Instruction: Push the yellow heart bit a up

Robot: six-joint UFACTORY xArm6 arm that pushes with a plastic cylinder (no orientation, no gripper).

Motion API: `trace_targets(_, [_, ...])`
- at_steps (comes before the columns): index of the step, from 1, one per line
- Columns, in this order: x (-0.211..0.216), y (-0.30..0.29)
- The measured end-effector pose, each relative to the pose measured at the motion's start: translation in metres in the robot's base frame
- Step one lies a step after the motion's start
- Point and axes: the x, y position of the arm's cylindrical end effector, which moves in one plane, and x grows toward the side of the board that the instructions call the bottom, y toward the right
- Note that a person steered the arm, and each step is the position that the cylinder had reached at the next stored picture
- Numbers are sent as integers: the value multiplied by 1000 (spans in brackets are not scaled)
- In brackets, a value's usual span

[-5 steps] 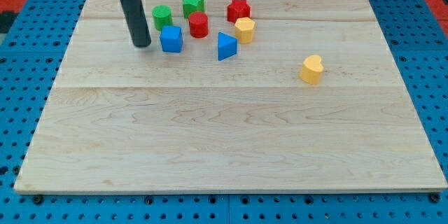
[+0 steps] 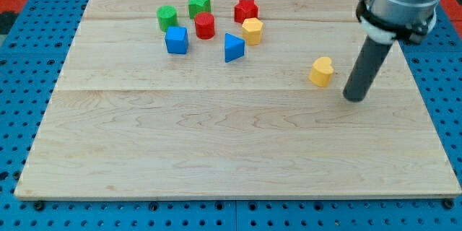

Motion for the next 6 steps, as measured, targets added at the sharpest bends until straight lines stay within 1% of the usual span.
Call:
trace_targets(1, [-12, -41])
trace_targets(2, [-15, -46])
trace_targets(3, [-29, 8])
trace_targets(4, [-30, -43])
trace_targets(5, [-30, -115])
trace_targets(6, [-36, -74])
